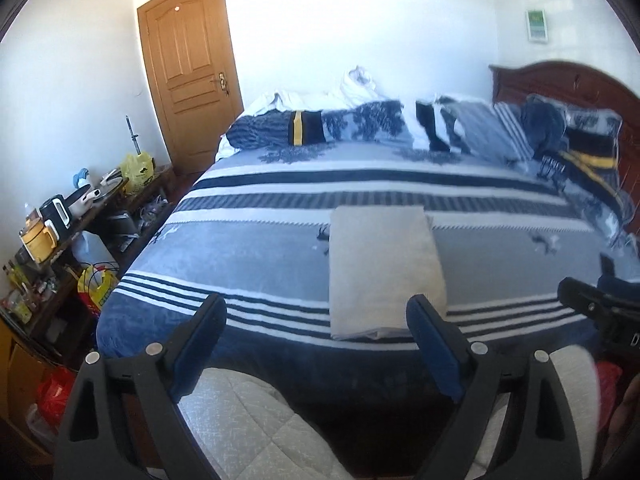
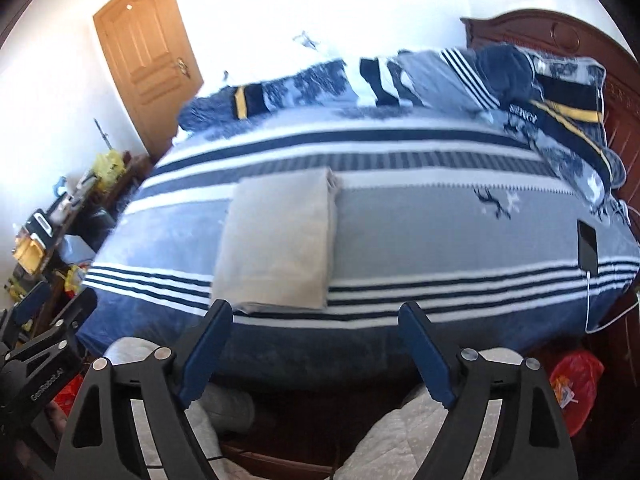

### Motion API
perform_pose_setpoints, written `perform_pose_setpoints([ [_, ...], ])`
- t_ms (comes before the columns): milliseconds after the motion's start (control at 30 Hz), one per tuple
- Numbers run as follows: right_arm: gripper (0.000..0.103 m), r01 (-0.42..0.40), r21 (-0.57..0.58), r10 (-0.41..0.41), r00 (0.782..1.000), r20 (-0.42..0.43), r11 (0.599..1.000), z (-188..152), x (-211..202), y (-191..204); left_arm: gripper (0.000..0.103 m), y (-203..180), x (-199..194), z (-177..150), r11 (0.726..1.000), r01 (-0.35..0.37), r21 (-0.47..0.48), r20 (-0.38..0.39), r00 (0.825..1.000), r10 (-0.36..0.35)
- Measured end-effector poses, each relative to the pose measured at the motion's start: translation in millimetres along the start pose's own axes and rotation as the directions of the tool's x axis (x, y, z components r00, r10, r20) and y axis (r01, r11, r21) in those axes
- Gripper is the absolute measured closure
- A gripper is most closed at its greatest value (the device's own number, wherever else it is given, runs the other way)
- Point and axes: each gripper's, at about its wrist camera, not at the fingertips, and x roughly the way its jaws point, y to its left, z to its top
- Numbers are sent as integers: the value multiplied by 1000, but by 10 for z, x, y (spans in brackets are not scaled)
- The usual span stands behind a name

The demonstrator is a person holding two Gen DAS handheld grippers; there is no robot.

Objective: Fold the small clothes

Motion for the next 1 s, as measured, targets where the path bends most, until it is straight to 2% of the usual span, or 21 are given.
perform_pose_setpoints([
  [133, 14, -22, -19, 23, 999, 47, 1000, 47, -302, 165, 12, 65, -215, 111, 999, 46, -7, -9, 999, -46],
  [200, 10, -17, -28, 19, 997, 75, 999, 57, -439, 237, 12, 100, -294, 150, 997, 73, -14, -21, 997, -74],
  [333, 9, -2, -62, 9, 994, 106, 998, 73, -632, 394, 11, 146, -395, 183, 999, 50, -11, -2, 999, -50],
  [533, 9, -2, -65, 9, 994, 108, 998, 82, -687, 422, 11, 166, -445, 174, 1000, 29, -8, 10, 1000, -28],
  [1000, 9, -2, -79, 11, 994, 105, 997, 83, -662, 423, 11, 178, -411, 137, 1000, 22, -1, -16, 1000, -22],
])
